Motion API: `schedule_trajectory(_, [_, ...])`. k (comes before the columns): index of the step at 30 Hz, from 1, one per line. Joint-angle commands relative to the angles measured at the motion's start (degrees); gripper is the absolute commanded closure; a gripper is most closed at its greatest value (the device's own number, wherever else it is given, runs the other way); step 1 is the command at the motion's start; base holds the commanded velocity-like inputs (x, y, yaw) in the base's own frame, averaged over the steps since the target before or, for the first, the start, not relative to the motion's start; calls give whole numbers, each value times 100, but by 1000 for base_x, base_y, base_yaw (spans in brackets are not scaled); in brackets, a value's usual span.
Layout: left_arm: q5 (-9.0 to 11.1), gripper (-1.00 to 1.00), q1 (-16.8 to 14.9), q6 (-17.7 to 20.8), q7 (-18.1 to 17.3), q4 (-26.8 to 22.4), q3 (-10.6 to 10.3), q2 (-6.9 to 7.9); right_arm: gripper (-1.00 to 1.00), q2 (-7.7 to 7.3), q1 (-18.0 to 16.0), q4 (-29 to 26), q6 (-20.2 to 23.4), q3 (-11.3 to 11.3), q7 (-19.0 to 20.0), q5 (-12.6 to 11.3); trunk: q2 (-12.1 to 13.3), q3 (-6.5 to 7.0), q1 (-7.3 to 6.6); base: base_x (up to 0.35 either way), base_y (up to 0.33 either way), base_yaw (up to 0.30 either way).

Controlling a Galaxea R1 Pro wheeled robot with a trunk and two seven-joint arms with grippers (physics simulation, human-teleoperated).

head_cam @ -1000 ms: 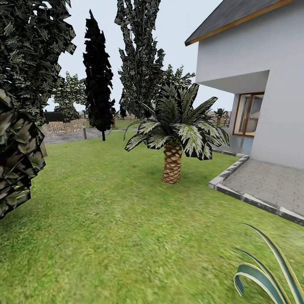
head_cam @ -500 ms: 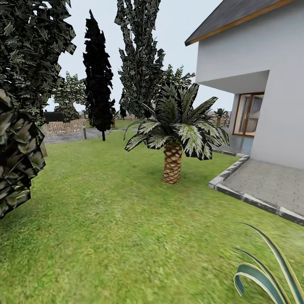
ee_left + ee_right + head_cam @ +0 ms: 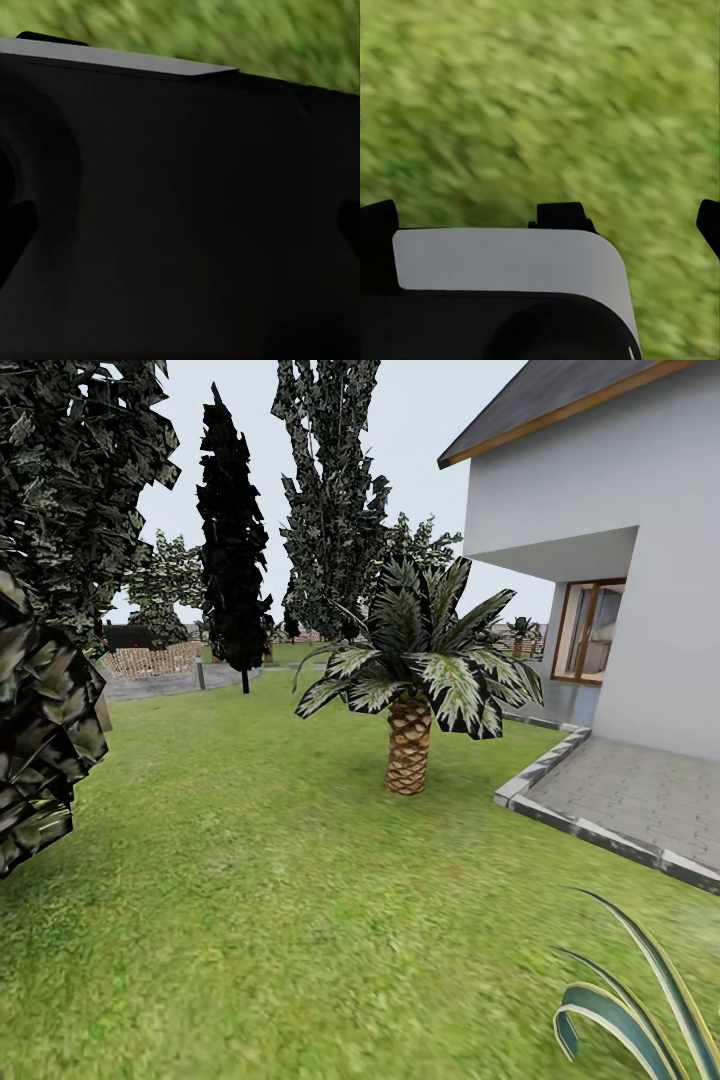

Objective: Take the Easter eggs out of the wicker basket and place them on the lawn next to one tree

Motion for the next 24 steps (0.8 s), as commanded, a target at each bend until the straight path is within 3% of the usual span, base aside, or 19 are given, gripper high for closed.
schedule_trajectory(1, [42, -100, 3, -3, -12, -9, 26, -2, -100, 1, -4, 6, -21, -29, 4, 1, -2, -5, 0, 0, 0, 0])
schedule_trajectory(16, [62, -100, 3, -25, -45, -28, 49, -44, -100, -42, -5, 1, -16, -19, 4, 7, -2, -5, 0, 0, 0, 0])
schedule_trajectory(24, [59, -100, 3, -11, -45, -18, 46, -109, -100, -188, -6, -16, -21, -14, 33, 16, -2, -5, 0, 0, 0, 0])
